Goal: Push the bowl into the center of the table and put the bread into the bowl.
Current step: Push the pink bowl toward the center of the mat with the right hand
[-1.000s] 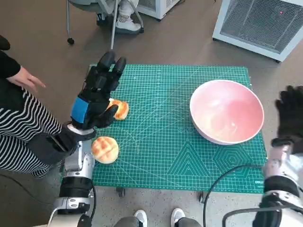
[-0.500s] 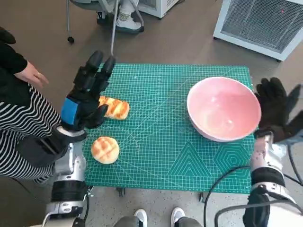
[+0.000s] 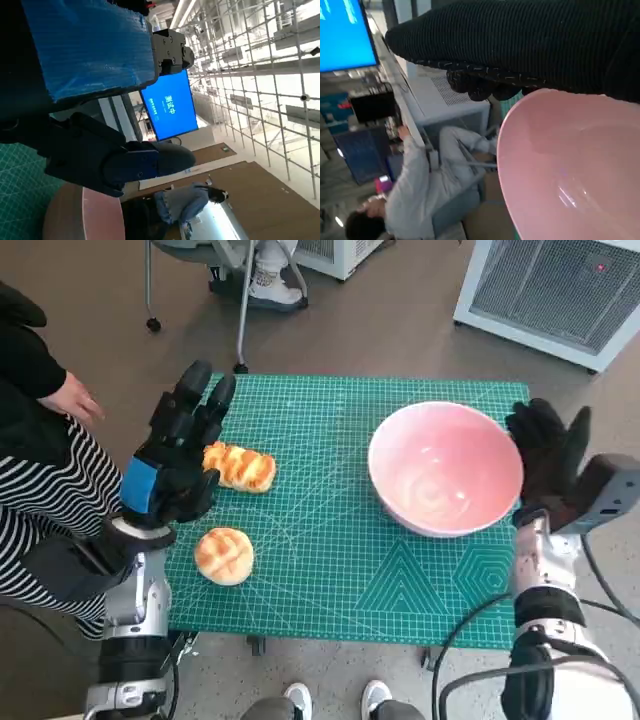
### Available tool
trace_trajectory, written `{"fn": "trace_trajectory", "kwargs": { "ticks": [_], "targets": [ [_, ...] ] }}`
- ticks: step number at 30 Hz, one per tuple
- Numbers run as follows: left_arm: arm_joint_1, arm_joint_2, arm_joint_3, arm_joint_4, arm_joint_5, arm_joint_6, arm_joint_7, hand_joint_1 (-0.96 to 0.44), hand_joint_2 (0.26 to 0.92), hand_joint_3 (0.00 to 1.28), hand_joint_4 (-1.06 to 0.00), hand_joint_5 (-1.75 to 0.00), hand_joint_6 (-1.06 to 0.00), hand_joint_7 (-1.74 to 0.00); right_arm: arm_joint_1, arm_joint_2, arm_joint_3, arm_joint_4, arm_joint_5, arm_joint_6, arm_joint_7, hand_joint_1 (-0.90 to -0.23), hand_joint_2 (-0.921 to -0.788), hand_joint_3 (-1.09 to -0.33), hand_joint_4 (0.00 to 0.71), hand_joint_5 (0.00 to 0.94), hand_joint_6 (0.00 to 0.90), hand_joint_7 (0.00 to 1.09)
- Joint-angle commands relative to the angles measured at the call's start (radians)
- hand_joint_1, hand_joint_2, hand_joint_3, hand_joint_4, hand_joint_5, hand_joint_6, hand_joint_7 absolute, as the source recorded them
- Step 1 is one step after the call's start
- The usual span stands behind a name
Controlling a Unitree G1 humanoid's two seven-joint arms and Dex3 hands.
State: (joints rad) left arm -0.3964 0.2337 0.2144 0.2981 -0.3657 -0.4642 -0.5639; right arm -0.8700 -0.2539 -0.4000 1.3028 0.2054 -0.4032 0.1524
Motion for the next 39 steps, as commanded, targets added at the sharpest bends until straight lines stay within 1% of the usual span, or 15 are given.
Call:
{"fn": "trace_trajectory", "kwargs": {
  "ticks": [1,8,12,16,23,26,32,35,39],
  "targets": [
    [0.013,0.008,0.008,-0.02,-0.01,0.009,0.004,-0.82,0.921,0.5,-0.09,-0.01,-0.02,-0.24,-0.004,0.03,0.005,0.017,-0.01,0.022,-0.001,-0.683,-0.921,-0.918,0.116,0.01,0.163,0.31],
    [0.02,0.006,0.006,-0.023,0.003,0.006,0.016,-0.83,0.921,0.5,-0.1,-0.01,-0.03,-0.25,-0.012,0.071,-0.008,0.017,0.004,0.022,0.004,-0.691,-0.921,-0.934,0.122,0.01,0.155,0.29],
    [0.023,0.003,0.005,-0.017,0.007,-0.002,0.02,-0.83,0.921,0.5,-0.11,-0.01,-0.03,-0.26,-0.016,0.096,-0.019,0.017,0.013,0.025,0.011,-0.707,-0.921,-0.909,0.125,0.009,0.159,0.28],
    [0.026,0.0,0.002,-0.017,0.008,-0.003,0.024,-0.83,0.921,0.5,-0.11,-0.01,-0.03,-0.26,-0.019,0.119,-0.027,0.017,0.015,0.027,0.019,-0.716,-0.921,-0.894,0.114,0.002,0.157,0.27],
    [0.032,0.0,0.001,-0.016,0.009,-0.005,0.029,-0.84,0.921,0.49,-0.11,-0.01,-0.03,-0.26,-0.022,0.15,-0.043,0.02,0.016,0.035,0.024,-0.737,-0.921,-0.872,0.11,0.001,0.153,0.26],
    [0.036,0.0,0.001,-0.022,0.009,-0.004,0.031,-0.84,0.921,0.49,-0.11,-0.01,-0.04,-0.26,-0.025,0.161,-0.044,0.021,0.013,0.042,0.021,-0.74,-0.921,-0.859,0.111,0.001,0.156,0.25],
    [0.042,-0.003,-0.002,-0.033,0.008,0.0,0.038,-0.84,0.921,0.49,-0.11,-0.01,-0.04,-0.26,-0.035,0.182,-0.049,0.025,0.015,0.06,0.017,-0.707,-0.921,-0.86,0.112,0.001,0.163,0.23],
    [0.042,-0.005,-0.005,-0.035,0.009,0.001,0.04,-0.84,0.921,0.48,-0.11,-0.01,-0.04,-0.26,-0.04,0.189,-0.053,0.025,0.016,0.068,0.018,-0.683,-0.921,-0.873,0.111,0.001,0.17,0.23],
    [0.038,-0.006,-0.007,-0.029,0.011,0.0,0.043,-0.83,0.921,0.48,-0.11,-0.01,-0.04,-0.26,-0.045,0.195,-0.055,0.025,0.012,0.075,0.019,-0.677,-0.921,-0.887,0.108,0.0,0.174,0.21]
  ]
}}
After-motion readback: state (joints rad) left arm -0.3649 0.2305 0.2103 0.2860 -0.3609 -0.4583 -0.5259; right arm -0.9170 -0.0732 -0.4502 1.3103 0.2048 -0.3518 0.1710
